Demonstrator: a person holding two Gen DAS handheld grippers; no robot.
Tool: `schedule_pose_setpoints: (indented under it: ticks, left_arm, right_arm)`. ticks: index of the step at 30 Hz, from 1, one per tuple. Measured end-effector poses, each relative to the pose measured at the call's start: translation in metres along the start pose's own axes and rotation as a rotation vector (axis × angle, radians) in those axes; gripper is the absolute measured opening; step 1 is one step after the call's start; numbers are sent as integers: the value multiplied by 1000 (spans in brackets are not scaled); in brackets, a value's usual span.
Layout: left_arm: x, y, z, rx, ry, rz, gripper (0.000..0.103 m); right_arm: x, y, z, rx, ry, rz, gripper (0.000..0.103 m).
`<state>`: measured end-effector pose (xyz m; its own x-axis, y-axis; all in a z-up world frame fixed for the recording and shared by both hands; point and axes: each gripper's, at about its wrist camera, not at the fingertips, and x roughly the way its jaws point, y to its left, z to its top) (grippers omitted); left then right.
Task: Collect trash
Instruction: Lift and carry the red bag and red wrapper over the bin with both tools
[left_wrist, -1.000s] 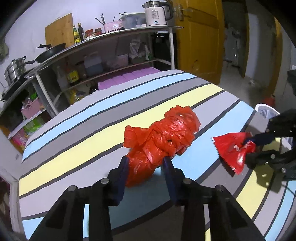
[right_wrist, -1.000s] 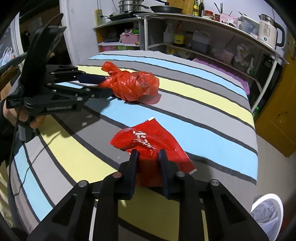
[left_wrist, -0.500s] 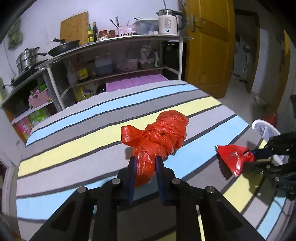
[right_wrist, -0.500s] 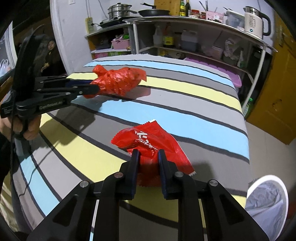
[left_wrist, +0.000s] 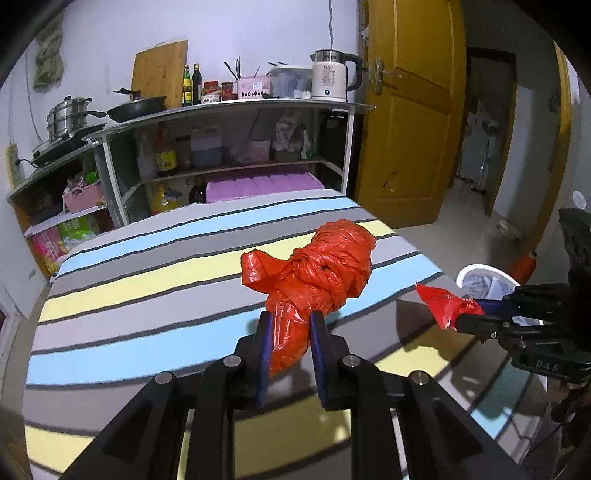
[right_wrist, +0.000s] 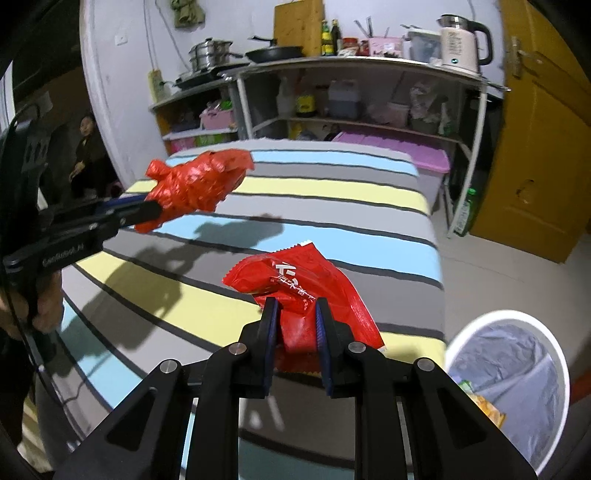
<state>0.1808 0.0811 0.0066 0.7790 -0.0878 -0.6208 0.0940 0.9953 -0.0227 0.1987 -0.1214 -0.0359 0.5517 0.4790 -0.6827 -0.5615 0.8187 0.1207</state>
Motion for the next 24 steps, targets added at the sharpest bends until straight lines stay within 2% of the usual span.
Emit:
schedule_pose_setpoints:
  ticks: [10, 18, 24]
  left_arm:
    - [-33, -38, -4, -49, -52, -50, 19]
    - [-50, -73, 2, -49, -88, -109, 20]
    - [-50, -100, 4, -26, -86, -157, 20]
  right_arm:
    - [-52, -19, -14, 57, -76, -60, 20]
    - [-91, -39, -29, 107, -126, -116, 20]
    - [-114, -50, -39, 128, -150, -159, 20]
